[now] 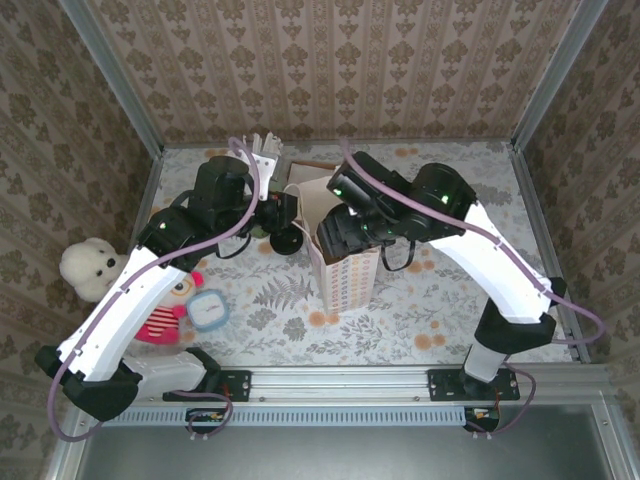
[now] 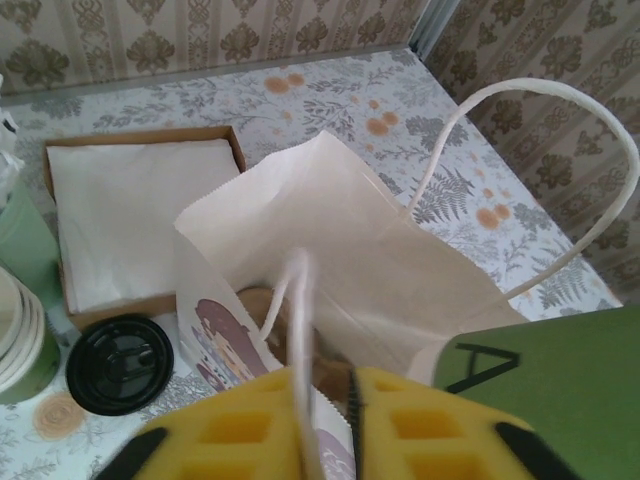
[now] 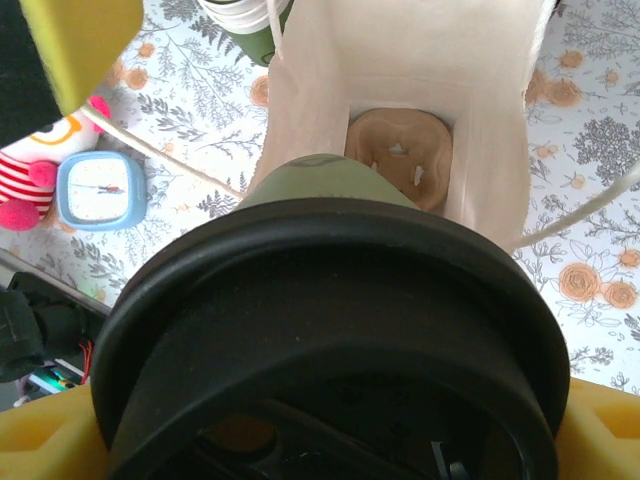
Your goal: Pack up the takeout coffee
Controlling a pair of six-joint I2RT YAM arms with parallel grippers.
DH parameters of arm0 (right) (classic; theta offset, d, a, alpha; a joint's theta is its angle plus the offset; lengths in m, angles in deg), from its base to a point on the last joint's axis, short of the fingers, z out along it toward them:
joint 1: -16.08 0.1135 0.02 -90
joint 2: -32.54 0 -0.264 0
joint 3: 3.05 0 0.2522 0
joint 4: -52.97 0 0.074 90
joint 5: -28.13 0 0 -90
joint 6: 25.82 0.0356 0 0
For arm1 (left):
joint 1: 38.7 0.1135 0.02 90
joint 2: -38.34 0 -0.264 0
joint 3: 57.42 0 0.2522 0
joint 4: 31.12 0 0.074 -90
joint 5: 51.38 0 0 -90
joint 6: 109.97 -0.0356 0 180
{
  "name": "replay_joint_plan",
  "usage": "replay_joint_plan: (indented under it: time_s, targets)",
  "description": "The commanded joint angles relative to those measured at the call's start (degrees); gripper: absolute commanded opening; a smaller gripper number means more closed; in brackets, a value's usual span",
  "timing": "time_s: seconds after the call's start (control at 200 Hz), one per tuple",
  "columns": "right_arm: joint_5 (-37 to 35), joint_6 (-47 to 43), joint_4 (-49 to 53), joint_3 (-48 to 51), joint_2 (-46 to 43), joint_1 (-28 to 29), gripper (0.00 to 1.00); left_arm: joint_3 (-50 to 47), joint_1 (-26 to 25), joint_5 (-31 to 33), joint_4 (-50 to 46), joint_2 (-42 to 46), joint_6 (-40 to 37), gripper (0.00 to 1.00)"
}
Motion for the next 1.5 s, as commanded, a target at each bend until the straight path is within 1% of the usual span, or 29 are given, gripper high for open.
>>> replay_joint_plan:
  time_s: [0.0,0.05,0.095,0.195,0.27,0.375,0.755,0.965,1.165,1.39,1.495]
  targets:
    - [-5.06,2.27,-1.39,-1.64,1.97,0.65,0.66,0.18,-0.43,-0.99,-0.03,0.39,-0.02,0.09]
    - [-6.79,2.38,-1.87,-1.62,2.77,0.68,0.66,-0.13,-0.40,-1.16,0.18,0.51,0.03,0.06]
    - [-7.65,2.41,-2.22,-1.27,3.30,0.58,0.67,-0.19,-0.39,-0.86,0.11,0.50,0.14,0.06]
    - [-5.03,1.54,-5.27,0.48,3.96,0.08,0.67,-0.46,-0.39,-0.30,0.00,0.69,0.37,0.06]
    - [-4.50,1.45,-5.68,1.07,4.62,-0.62,0.67,-0.55,-0.40,-0.20,-0.05,0.74,0.51,0.05]
    - [-4.40,1.56,-5.49,2.56,4.77,-1.67,0.67,-0.70,-0.44,0.21,-0.12,0.99,0.62,0.00]
    - [-4.36,1.30,-5.04,6.98,2.48,-4.47,0.67,-0.76,-0.45,0.92,-0.64,1.21,0.38,0.00]
    - [-1.92,0.86,-5.36,7.25,4.59,-4.84,0.67,-2.01,-0.43,1.25,-0.64,2.46,1.80,0.00]
    - [2.83,0.17,-10.65,10.07,6.06,-5.29,0.67,-3.52,-0.37,1.58,0.81,4.27,1.57,0.00]
    - [-0.45,-0.21,-7.67,12.33,5.17,-7.80,0.67,-4.86,-0.32,4.85,-1.57,6.62,1.12,0.00]
    - [-0.67,-0.18,-7.26,12.36,4.66,-8.11,0.67,-5.71,-0.24,4.63,-1.88,7.01,1.06,0.00]
